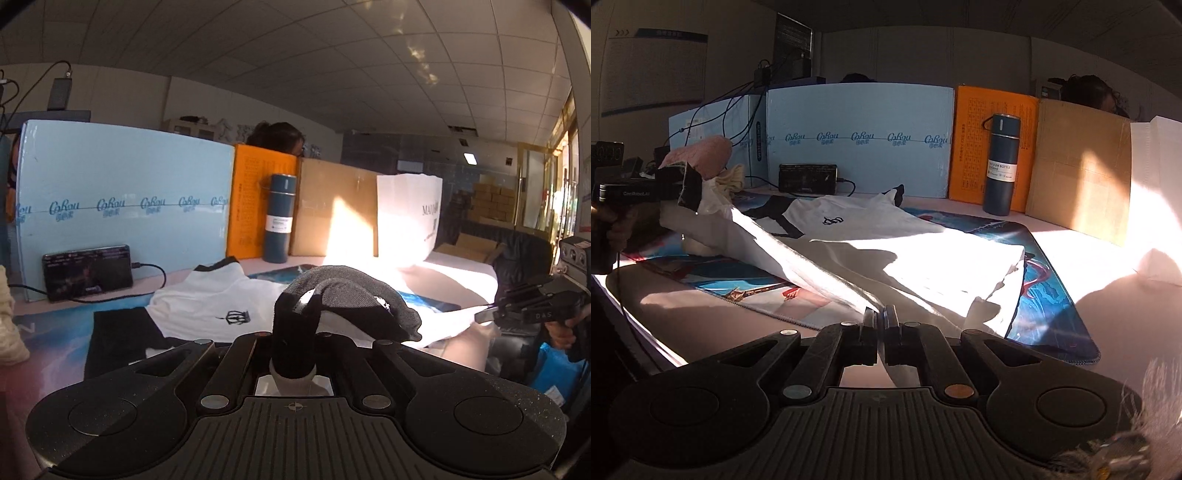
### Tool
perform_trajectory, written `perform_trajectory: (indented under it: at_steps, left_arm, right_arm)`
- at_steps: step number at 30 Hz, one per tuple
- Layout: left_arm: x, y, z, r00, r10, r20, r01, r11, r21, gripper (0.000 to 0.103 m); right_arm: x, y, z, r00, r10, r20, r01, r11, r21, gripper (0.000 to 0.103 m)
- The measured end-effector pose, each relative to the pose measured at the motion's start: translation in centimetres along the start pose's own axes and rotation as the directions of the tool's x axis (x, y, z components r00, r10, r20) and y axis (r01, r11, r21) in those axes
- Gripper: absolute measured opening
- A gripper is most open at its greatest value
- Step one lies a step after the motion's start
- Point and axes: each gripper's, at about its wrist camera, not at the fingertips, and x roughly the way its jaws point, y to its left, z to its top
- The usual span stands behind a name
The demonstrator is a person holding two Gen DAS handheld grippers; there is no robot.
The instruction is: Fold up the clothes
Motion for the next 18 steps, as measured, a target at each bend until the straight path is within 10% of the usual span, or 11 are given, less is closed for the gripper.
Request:
perform_trajectory:
  at_steps: [12, 18]
  left_arm:
    - [10.0, 2.4, 1.1, 0.966, 0.04, -0.254, -0.031, 0.999, 0.04, 0.009]
    - [11.7, 5.1, 1.2, 0.945, 0.123, -0.303, -0.126, 0.992, 0.011, 0.069]
  right_arm:
    - [5.3, -5.8, 2.0, 0.996, 0.053, -0.076, -0.049, 0.997, 0.051, 0.005]
    - [5.5, -8.1, 0.8, 0.986, -0.137, -0.1, 0.15, 0.978, 0.148, 0.032]
